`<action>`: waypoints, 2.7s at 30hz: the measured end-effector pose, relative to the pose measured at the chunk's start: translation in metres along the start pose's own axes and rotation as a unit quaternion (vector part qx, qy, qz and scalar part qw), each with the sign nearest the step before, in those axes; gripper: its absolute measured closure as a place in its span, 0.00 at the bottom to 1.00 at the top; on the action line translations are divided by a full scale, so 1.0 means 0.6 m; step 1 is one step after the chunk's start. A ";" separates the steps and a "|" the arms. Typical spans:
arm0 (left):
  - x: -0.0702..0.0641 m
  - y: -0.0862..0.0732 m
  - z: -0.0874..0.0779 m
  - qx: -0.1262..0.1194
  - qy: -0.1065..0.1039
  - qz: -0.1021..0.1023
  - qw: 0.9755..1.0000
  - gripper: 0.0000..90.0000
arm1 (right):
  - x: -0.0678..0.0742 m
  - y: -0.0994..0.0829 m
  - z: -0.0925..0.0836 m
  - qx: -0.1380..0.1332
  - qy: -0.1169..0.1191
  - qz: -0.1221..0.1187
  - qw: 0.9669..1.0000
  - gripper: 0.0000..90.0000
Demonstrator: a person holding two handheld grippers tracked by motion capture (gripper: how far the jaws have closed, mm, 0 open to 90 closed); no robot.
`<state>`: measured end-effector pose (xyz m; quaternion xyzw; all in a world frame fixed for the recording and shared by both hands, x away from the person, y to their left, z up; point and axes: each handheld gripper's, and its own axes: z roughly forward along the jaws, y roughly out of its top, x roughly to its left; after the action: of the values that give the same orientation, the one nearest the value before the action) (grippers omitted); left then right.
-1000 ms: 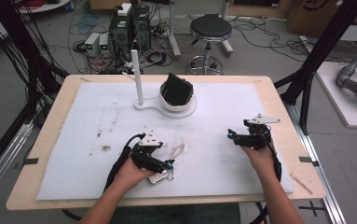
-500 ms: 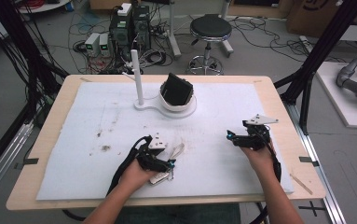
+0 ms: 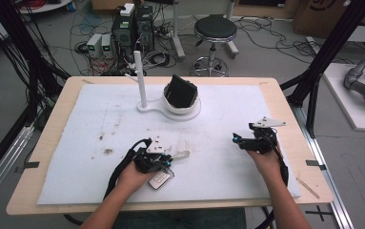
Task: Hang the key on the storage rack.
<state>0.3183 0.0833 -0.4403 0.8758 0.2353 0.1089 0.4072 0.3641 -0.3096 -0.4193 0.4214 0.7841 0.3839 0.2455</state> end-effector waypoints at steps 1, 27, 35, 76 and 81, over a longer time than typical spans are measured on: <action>0.000 0.000 0.000 0.000 0.000 0.000 1.000 0.90 | 0.000 0.000 0.000 0.000 0.000 0.000 1.000 0.22; 0.118 0.023 -0.148 -0.170 0.139 -0.098 0.971 0.90 | -0.001 0.000 0.009 0.009 -0.003 0.008 1.000 0.22; 0.138 0.043 -0.154 -0.173 0.167 -0.093 0.966 0.90 | -0.002 0.000 0.011 0.012 -0.003 0.009 1.000 0.22; 0.241 0.115 -0.176 -0.125 0.264 -0.098 0.951 0.90 | 0.004 0.000 0.009 0.015 -0.003 0.001 1.000 0.22; 0.242 0.115 -0.174 -0.124 0.267 -0.110 0.949 0.71 | 0.004 0.000 0.008 0.015 0.000 0.002 1.000 0.22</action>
<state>0.4262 0.1864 -0.3206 0.7260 0.4152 0.3212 0.4442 0.3665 -0.3057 -0.4221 0.4267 0.7887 0.3726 0.2387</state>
